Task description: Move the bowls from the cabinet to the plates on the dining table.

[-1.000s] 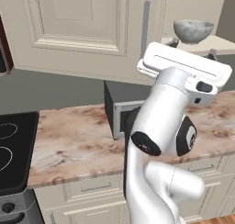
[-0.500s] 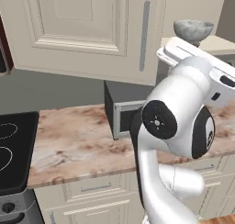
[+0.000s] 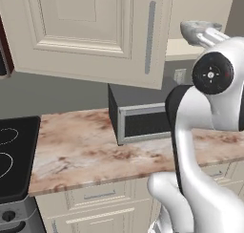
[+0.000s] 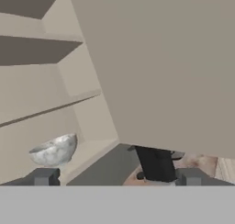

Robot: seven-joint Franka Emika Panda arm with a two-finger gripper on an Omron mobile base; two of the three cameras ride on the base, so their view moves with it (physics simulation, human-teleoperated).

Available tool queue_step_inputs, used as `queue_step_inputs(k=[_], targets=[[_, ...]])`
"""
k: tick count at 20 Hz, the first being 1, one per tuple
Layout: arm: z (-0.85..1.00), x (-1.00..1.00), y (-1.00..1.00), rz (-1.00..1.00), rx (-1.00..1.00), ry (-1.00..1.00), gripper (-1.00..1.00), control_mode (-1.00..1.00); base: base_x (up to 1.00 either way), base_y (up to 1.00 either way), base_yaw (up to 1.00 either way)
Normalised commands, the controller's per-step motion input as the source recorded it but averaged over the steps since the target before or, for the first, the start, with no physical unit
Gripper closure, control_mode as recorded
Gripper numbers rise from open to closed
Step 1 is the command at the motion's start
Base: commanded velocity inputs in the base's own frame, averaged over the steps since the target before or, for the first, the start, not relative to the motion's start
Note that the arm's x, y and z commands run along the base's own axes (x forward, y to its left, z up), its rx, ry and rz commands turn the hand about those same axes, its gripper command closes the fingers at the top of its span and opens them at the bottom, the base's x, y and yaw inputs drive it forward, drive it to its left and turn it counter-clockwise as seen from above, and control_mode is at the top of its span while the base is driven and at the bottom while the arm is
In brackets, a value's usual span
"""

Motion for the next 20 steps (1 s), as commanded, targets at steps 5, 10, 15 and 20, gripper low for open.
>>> queue_step_inputs(k=[5,10,15,20], targets=[[-0.27,0.62,-0.49,0.06,0.0,0.1,-1.0,-1.0,0.0,0.0,0.0],[-0.07,0.46,-0.26,0.13,0.06,0.09,-1.0,-1.0,0.0,0.0,0.0],[0.0,0.21,-0.1,0.17,0.18,0.07,-1.0,-1.0,0.0,0.0,0.0],[-0.01,0.1,0.0,0.2,0.26,0.1,-1.0,-1.0,0.0,0.0,0.0]])
